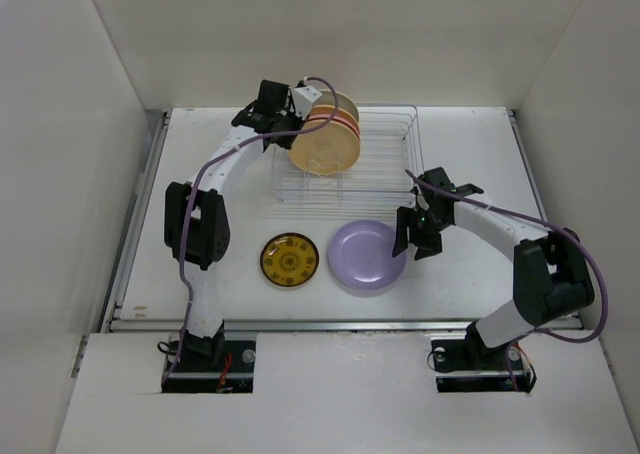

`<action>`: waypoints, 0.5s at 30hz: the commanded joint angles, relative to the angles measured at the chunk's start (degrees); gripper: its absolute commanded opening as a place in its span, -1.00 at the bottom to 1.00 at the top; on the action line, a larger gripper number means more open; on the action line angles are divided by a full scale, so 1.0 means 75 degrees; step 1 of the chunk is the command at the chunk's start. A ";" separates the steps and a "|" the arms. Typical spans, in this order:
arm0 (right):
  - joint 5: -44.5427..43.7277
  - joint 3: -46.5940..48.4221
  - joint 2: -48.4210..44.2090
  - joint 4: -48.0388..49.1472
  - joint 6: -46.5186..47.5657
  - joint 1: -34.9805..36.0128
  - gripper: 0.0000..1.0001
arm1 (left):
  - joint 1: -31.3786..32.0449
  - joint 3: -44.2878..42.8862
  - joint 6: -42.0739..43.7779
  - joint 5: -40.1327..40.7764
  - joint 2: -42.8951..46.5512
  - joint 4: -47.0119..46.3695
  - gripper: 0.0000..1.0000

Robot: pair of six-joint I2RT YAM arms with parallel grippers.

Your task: Unload the plates from the dish rack

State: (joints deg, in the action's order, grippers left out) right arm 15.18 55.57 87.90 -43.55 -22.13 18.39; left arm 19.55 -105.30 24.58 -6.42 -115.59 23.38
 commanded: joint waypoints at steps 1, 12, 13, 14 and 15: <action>-0.0149 0.0243 -0.0212 -0.0076 0.0103 -0.0038 0.36 | 0.0018 -0.0561 -0.0147 -0.0409 0.0143 0.0164 -0.60; -0.0149 0.0243 -0.0212 -0.0076 0.0103 -0.0038 0.36 | 0.0018 -0.0961 -0.0301 -0.0564 -0.0302 0.0586 -0.52; -0.0149 0.0243 -0.0212 -0.0076 0.0103 -0.0038 0.36 | 0.0018 -0.0961 -0.0301 -0.0481 -0.0303 0.0494 -0.49; -0.0149 0.0243 -0.0212 -0.0076 0.0103 -0.0038 0.36 | 0.0018 -0.0961 -0.0301 -0.0318 -0.0303 0.0493 -0.45; -0.0149 0.0243 -0.0212 -0.0076 0.0103 -0.0038 0.36 | 0.0018 -0.0961 -0.0301 -0.0317 -0.0303 0.0411 -0.45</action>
State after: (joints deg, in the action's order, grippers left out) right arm 14.76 55.57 87.77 -43.55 -21.82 18.39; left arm 19.55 -110.41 22.96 -9.93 -117.78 26.87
